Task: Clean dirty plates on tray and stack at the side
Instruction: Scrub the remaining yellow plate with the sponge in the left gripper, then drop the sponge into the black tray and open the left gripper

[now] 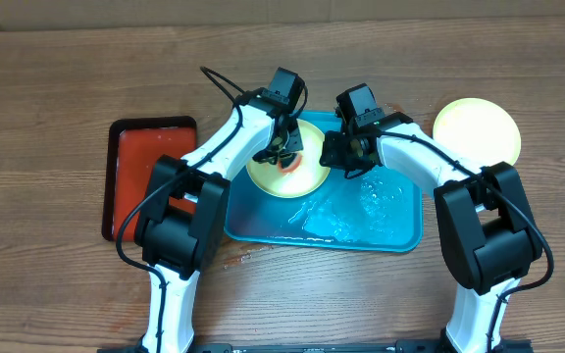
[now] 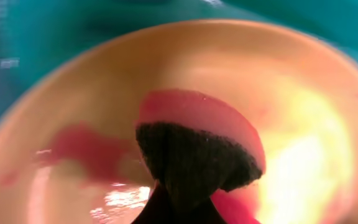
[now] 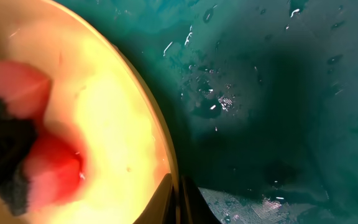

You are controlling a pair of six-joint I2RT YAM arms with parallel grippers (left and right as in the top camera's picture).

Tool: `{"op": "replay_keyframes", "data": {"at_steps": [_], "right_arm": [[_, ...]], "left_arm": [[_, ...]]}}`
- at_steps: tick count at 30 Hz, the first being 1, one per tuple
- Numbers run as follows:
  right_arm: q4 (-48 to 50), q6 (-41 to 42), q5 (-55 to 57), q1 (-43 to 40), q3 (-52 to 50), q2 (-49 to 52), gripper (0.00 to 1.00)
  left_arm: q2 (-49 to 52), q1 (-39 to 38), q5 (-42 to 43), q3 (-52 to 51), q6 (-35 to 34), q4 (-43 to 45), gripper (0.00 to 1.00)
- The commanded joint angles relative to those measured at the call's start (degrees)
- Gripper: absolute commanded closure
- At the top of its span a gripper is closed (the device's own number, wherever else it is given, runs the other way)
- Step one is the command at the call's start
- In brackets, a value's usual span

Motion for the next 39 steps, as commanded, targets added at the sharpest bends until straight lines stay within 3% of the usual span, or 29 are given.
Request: {"op": "replay_keyframes", "data": {"at_steps": [1, 7, 18, 23, 31, 39], "right_arm": [[0.0, -0.1, 1.0, -0.1, 0.7, -0.2, 0.96], [0.1, 0.1, 0.8, -0.1, 0.7, -0.2, 0.96], [0.1, 0.1, 0.8, -0.1, 0.7, -0.2, 0.96], [0.1, 0.1, 0.8, -0.1, 0.7, -0.2, 0.96], [0.2, 0.1, 0.8, -0.1, 0.7, -0.2, 0.96], [0.3, 0.1, 0.8, -0.1, 0.7, -0.2, 0.96]], "left_arm": [[0.6, 1.8, -10.8, 0.5, 1.5, -4.7, 0.96], [0.6, 2.4, -15.8, 7.5, 2.0, -12.9, 0.96], [0.5, 4.3, -15.8, 22.4, 2.1, -29.6, 0.96], [0.5, 10.8, -14.8, 22.3, 1.7, -32.5, 0.96], [0.5, 25.4, -5.7, 21.0, 3.3, -36.2, 0.96], [0.5, 31.8, -5.1, 11.8, 7.8, -30.8, 0.96]]}}
